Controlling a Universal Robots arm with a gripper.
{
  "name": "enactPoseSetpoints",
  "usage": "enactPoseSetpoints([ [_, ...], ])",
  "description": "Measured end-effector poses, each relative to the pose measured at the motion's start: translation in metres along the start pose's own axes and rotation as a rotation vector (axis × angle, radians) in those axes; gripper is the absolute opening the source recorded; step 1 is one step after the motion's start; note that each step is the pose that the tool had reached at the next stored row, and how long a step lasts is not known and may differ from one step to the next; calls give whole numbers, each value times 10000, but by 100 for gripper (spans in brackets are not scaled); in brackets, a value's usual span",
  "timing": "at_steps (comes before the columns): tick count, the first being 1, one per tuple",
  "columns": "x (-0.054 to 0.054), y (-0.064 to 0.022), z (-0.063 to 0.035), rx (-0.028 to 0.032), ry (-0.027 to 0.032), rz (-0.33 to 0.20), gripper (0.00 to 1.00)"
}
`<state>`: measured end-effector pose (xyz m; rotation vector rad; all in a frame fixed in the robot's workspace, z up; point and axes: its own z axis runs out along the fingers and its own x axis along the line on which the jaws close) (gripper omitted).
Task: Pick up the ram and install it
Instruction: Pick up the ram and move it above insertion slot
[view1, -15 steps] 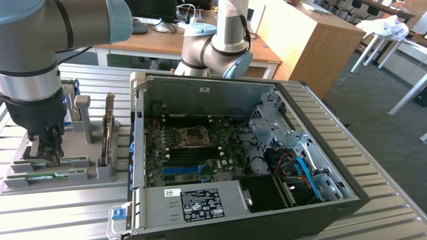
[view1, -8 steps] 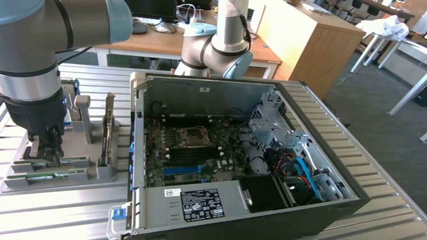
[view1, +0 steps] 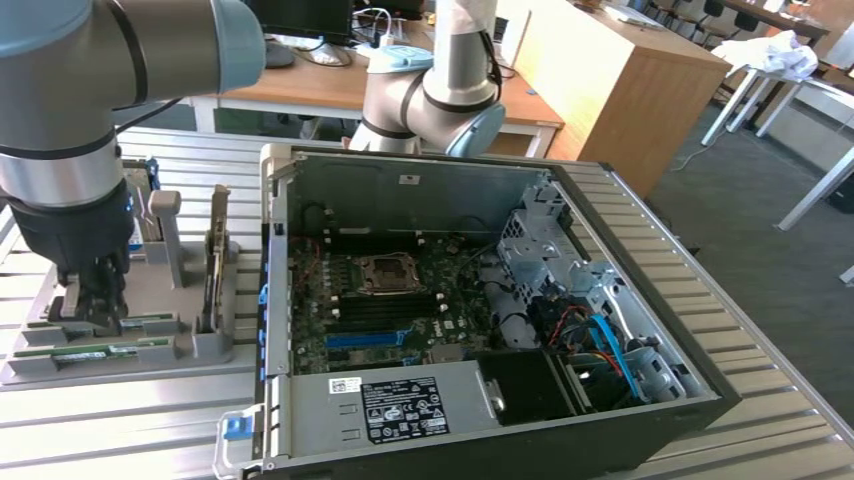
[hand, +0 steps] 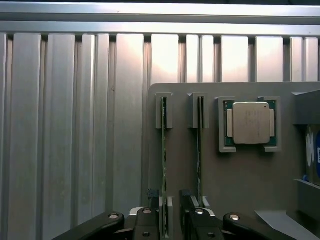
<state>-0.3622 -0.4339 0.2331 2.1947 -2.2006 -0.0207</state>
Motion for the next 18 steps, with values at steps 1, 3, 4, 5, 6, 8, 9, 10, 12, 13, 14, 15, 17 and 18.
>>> enactPoseSetpoints([
  [1, 0, 0, 1, 0, 0, 0, 30],
  [3, 5, -2, 5, 4, -3, -1, 30],
  [4, 11, -2, 5, 5, -2, -2, 30],
  [5, 18, -1, 4, 3, -2, 0, 30],
  [6, 24, -1, 4, 2, -2, 0, 30],
  [8, 37, -1, 5, 3, -2, 0, 30],
  [9, 42, 0, 8, 4, -2, 2, 30],
  [10, 43, 0, 14, 4, -3, 2, 30],
  [12, 46, -2, 30, 3, -2, 0, 30],
  [13, 46, -2, 40, 3, -2, 0, 30],
  [14, 46, -2, 49, 3, -1, 1, 30],
  [15, 46, -2, 59, 3, -2, 1, 30],
  [17, 47, -3, 78, 3, -2, 0, 30],
  [18, 47, -4, 87, 3, -2, 0, 30],
])
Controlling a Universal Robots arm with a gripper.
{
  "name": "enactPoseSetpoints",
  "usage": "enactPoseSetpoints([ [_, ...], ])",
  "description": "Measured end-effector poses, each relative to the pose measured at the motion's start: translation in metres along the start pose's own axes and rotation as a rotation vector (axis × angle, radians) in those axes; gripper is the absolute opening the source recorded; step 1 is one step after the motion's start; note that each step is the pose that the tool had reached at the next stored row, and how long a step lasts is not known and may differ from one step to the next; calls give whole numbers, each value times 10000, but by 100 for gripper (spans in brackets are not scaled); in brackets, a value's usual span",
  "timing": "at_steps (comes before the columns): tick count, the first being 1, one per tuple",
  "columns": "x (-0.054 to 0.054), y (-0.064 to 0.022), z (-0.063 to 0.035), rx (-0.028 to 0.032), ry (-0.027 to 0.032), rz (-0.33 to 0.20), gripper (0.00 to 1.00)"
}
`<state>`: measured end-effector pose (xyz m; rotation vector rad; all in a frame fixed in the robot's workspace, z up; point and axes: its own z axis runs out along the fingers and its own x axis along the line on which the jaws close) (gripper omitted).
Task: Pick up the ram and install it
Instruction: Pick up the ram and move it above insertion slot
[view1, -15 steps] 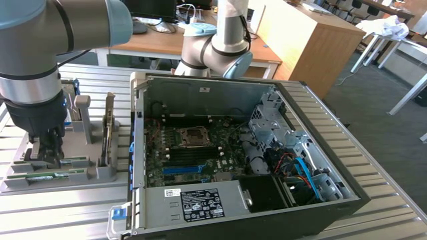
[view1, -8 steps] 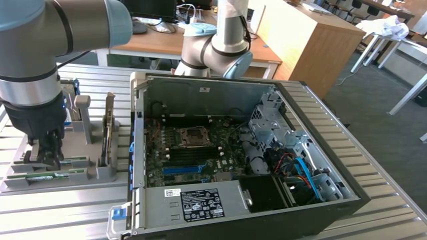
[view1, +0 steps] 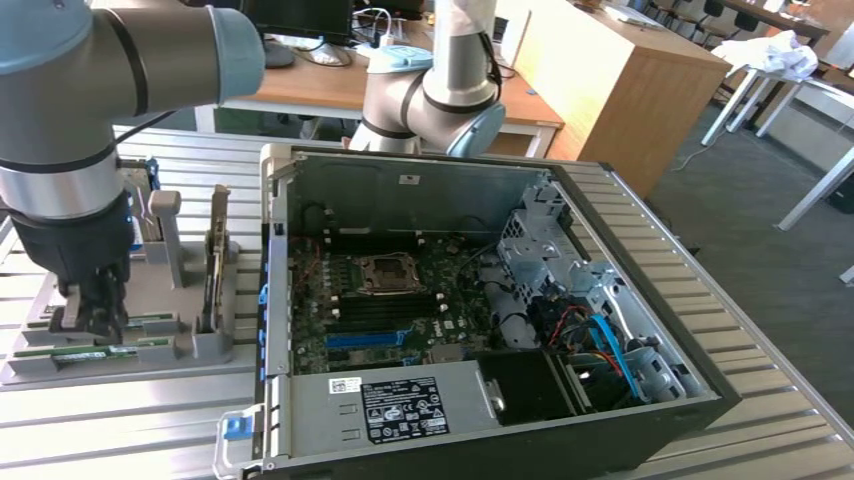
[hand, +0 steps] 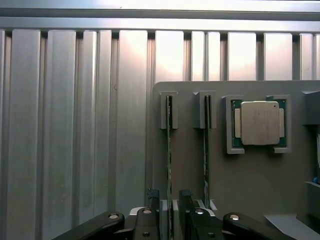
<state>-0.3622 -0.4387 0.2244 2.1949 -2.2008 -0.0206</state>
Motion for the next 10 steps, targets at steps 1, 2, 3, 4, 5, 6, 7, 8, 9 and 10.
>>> enactPoseSetpoints([
  [1, 0, 0, 10, 0, 0, 0, 30],
  [2, 0, -1, 19, 0, 0, 0, 30],
  [3, 0, -1, 29, 0, 0, 0, 30],
  [4, 0, -1, 38, 0, 0, 0, 30],
  [5, 0, -1, 47, 0, 0, 0, 30],
  [6, -1, -2, 57, 0, 0, 0, 30],
  [7, -1, -2, 66, 0, 0, 1, 30],
  [8, -1, -2, 75, 0, 0, 0, 30],
  [9, -1, -3, 84, 0, 0, 0, 30],
  [10, -1, -3, 93, 0, 0, 0, 30],
])
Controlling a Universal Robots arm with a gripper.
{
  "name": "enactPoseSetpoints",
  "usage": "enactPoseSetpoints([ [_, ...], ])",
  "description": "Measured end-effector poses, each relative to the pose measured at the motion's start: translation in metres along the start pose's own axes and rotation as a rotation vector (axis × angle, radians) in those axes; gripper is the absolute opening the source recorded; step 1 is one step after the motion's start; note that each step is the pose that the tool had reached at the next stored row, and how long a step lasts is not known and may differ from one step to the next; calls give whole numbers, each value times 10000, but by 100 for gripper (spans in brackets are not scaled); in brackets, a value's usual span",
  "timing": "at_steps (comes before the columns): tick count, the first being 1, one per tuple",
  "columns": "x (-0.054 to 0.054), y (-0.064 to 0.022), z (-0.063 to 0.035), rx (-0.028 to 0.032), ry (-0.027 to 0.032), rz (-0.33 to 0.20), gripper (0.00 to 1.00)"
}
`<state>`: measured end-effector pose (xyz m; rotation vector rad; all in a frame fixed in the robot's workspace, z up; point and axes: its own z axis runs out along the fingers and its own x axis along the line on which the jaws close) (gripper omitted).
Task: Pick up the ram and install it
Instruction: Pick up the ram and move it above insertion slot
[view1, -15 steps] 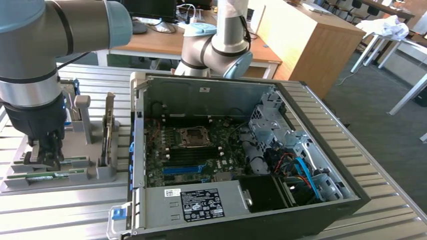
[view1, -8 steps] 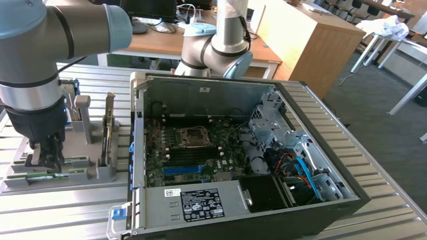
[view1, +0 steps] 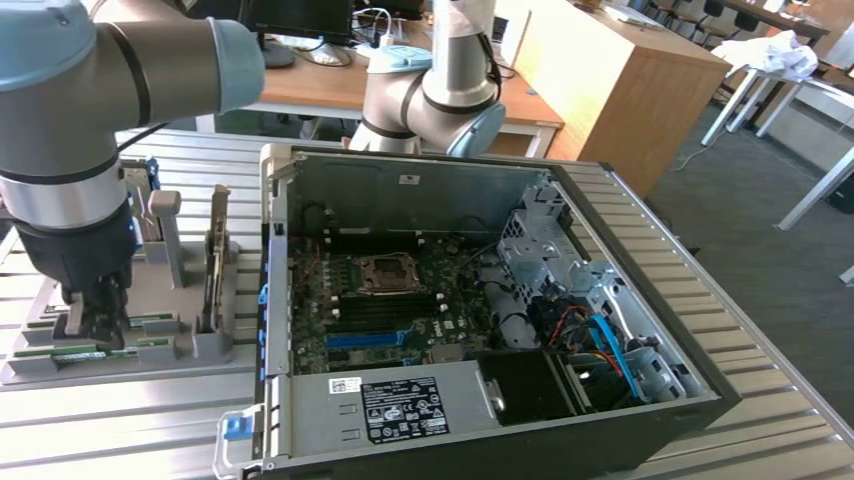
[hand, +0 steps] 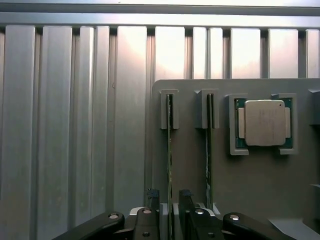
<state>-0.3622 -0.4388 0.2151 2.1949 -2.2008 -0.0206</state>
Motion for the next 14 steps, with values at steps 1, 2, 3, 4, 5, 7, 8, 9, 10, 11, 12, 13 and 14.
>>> enactPoseSetpoints([
  [1, 0, 0, 9, 0, 0, -1, 30],
  [2, 0, -1, 17, 1, -1, 0, 30],
  [3, 0, -1, 26, 1, -1, 0, 30],
  [4, 0, -1, 34, 0, -1, 0, 30],
  [5, -1, -1, 41, 0, 0, 0, 30],
  [7, -1, -2, 55, 0, 0, 0, 30],
  [8, -1, -2, 61, 0, 0, 0, 30],
  [9, -1, -2, 68, 0, 0, 0, 30],
  [10, -1, -2, 74, 0, 0, 0, 30],
  [11, -1, -2, 80, 0, 1, 0, 30],
  [12, -1, -3, 85, 0, 0, -1, 30],
  [13, -1, -3, 90, 0, 0, 0, 30],
  [14, -1, -3, 96, 1, 0, -1, 30],
])
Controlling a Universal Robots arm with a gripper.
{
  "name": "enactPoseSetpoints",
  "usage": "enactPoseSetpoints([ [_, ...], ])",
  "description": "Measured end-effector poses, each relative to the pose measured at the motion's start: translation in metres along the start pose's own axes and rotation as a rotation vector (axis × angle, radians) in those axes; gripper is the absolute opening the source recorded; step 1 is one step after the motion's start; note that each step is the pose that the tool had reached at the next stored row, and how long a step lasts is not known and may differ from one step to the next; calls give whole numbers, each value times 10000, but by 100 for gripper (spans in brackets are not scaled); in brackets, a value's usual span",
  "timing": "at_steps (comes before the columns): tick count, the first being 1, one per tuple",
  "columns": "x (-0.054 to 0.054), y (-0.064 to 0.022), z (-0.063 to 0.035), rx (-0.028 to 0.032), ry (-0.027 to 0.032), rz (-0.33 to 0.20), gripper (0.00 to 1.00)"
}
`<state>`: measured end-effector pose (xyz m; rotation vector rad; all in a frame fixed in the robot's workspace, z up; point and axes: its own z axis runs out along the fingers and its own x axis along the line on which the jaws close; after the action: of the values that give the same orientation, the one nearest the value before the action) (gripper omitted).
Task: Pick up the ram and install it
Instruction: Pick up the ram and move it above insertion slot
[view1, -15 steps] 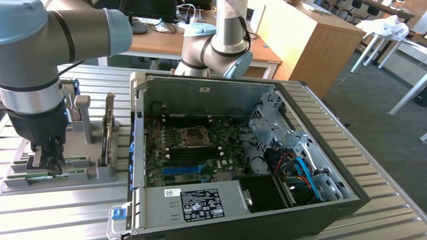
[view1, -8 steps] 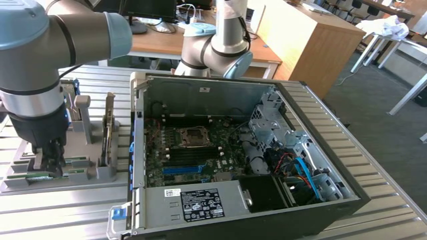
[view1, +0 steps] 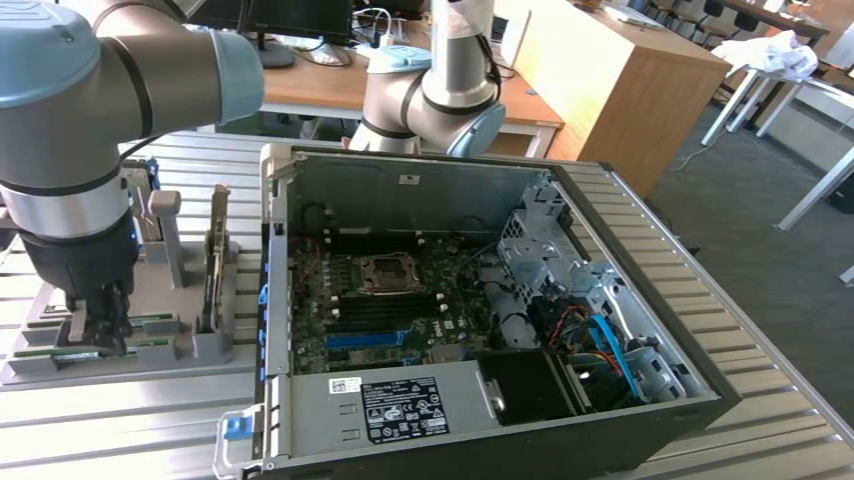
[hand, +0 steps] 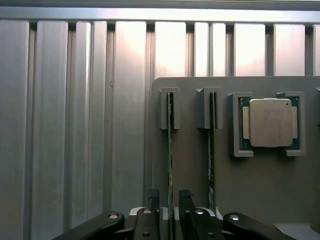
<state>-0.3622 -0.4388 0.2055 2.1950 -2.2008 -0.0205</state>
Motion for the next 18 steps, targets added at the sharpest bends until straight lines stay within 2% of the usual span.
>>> enactPoseSetpoints([
  [9, -1, -1, 49, -2, 1, 0, 30],
  [18, -1, -1, 51, -1, 0, 0, 30],
])
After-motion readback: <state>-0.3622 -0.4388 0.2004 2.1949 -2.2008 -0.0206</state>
